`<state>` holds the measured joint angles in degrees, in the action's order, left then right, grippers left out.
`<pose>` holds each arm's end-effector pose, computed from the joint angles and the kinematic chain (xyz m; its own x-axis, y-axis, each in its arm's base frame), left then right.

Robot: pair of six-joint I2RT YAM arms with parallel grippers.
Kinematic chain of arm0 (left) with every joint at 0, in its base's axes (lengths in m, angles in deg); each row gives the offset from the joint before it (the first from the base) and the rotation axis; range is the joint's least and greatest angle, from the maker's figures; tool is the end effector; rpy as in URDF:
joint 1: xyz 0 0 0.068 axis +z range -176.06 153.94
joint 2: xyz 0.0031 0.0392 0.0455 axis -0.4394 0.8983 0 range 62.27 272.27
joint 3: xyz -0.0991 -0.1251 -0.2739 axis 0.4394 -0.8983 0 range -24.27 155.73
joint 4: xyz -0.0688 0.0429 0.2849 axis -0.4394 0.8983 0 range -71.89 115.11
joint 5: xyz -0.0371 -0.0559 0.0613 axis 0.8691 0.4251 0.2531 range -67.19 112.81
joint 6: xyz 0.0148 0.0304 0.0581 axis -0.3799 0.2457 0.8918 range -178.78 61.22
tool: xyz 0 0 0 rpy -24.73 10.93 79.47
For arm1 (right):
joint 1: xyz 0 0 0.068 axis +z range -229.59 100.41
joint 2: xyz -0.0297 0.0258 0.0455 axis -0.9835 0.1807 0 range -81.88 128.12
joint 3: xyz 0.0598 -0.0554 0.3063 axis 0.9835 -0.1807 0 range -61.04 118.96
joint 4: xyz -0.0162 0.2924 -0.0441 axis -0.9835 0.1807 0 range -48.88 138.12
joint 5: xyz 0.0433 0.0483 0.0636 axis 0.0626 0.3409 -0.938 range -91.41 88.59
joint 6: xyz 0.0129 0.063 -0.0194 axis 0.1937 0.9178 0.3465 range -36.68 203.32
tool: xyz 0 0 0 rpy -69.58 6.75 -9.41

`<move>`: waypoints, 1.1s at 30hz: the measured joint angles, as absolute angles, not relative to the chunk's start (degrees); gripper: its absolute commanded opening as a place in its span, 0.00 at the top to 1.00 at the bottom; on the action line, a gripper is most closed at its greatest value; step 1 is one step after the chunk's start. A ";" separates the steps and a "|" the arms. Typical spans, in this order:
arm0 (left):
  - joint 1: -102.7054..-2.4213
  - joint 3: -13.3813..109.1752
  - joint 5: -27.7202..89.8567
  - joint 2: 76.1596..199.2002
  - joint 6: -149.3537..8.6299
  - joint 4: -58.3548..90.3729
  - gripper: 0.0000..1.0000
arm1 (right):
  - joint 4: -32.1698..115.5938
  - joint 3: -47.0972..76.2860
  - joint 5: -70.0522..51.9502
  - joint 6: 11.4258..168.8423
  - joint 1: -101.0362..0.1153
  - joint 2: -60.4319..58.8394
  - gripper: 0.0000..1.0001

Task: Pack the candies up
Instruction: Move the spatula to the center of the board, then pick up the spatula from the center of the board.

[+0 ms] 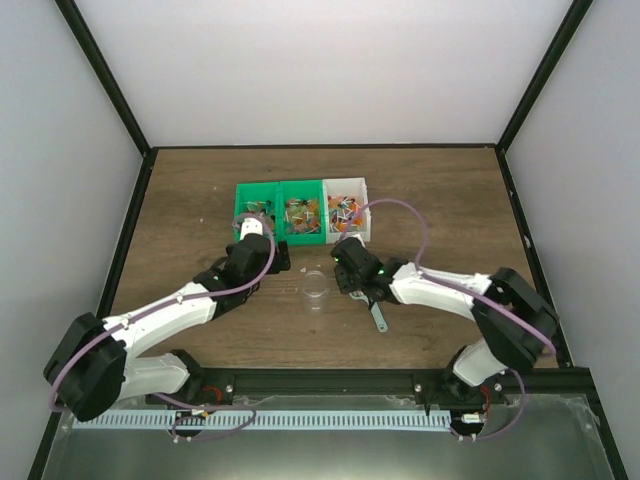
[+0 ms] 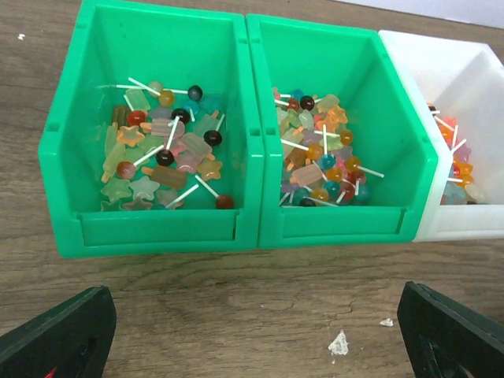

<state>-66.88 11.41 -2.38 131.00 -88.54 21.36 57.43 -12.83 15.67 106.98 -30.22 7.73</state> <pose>0.2233 -0.1629 0.2260 -0.5536 -0.1154 -0.8247 0.0658 0.9812 -0.1814 0.2307 0.2446 0.1758 -0.7543 -0.2901 -0.5890 -0.3500 0.9367 -0.0131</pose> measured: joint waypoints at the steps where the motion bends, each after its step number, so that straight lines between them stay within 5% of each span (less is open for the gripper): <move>1: -66.88 11.41 -2.30 131.31 -88.52 21.31 0.00 | 56.97 -13.71 15.63 107.18 -30.42 5.74 0.61; 11: -66.88 11.41 -1.36 132.88 -88.10 21.16 0.00 | 52.06 -23.63 11.56 116.55 -40.47 -12.36 0.64; 25: -66.88 11.41 -0.68 132.88 -87.36 21.14 0.00 | 46.94 -31.96 1.40 117.60 -49.41 -7.81 0.59; 33: -66.88 11.41 -0.42 132.95 -86.81 21.16 0.00 | 43.27 -31.92 -1.44 116.18 -49.41 -2.37 0.84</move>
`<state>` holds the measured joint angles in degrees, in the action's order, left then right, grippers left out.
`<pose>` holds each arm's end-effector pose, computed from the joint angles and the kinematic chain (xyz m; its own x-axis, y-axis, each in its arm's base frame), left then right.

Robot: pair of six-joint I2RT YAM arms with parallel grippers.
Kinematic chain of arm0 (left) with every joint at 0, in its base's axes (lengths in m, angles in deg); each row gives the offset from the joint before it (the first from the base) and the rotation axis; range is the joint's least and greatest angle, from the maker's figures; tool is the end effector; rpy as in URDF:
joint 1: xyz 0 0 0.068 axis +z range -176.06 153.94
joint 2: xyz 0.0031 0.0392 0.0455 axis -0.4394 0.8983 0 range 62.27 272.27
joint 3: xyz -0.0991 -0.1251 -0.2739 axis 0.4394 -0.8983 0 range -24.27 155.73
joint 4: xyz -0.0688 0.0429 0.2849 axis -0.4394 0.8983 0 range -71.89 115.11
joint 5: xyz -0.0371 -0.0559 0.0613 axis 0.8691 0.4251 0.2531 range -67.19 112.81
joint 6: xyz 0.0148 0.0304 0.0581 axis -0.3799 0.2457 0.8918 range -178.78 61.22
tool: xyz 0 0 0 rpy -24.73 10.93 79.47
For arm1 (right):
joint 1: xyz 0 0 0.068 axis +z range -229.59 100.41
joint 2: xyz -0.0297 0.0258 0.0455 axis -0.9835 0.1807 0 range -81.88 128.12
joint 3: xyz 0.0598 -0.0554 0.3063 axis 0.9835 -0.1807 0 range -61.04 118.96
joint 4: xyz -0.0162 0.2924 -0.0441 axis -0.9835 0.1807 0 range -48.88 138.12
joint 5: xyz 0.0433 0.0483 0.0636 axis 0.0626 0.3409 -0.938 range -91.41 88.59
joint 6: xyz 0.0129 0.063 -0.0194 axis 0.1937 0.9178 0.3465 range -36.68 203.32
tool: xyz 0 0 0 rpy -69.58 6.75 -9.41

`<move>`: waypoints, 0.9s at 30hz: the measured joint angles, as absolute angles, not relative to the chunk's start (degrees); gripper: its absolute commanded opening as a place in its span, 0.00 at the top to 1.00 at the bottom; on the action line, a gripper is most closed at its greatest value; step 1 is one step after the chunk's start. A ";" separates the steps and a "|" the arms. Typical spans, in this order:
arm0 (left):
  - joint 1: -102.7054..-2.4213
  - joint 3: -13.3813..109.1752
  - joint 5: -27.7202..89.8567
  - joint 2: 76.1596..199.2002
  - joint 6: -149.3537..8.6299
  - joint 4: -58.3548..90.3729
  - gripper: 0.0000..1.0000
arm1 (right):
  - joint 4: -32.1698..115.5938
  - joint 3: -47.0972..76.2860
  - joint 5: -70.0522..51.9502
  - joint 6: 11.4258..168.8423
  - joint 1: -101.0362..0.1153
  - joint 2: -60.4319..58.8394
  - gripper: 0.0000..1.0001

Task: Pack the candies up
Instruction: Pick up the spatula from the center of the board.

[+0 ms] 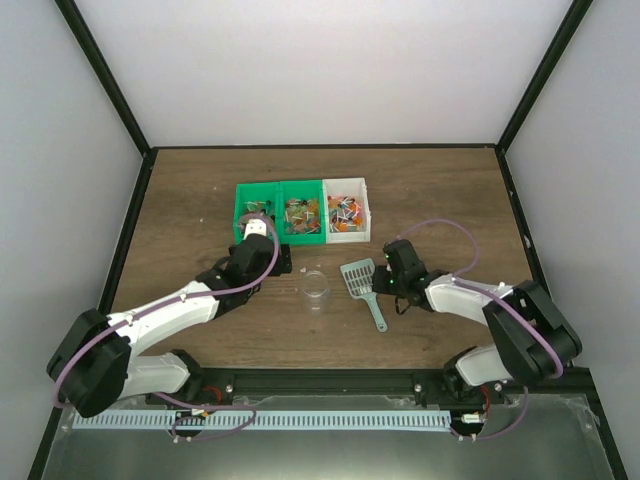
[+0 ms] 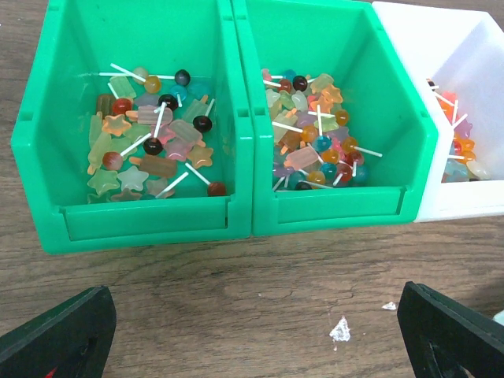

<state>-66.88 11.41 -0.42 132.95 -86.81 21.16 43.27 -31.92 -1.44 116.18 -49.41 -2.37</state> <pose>0.2257 -0.1671 0.2171 -0.5835 -0.0667 -0.8094 0.1036 0.9824 -0.1556 0.2309 0.1343 0.1377 -0.8493 0.1337 -0.5107 -0.0502 0.9425 0.3303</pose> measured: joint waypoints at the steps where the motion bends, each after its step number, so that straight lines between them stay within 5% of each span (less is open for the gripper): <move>1: -66.88 11.41 -0.42 132.95 -86.77 21.16 0.00 | 43.20 -31.85 -1.53 116.16 -49.41 -1.89 0.88; 6: -66.88 11.43 -0.44 133.01 -86.31 21.16 0.00 | 43.01 -31.26 -1.62 115.46 -49.41 -0.47 0.99; 17: -66.88 11.93 0.61 133.08 -84.41 20.55 0.00 | 46.29 -29.71 0.61 113.82 -49.39 -5.32 0.99; 27: -66.88 16.06 17.29 124.99 -81.33 16.33 0.00 | 53.67 -23.70 10.58 111.70 -44.08 -16.12 0.99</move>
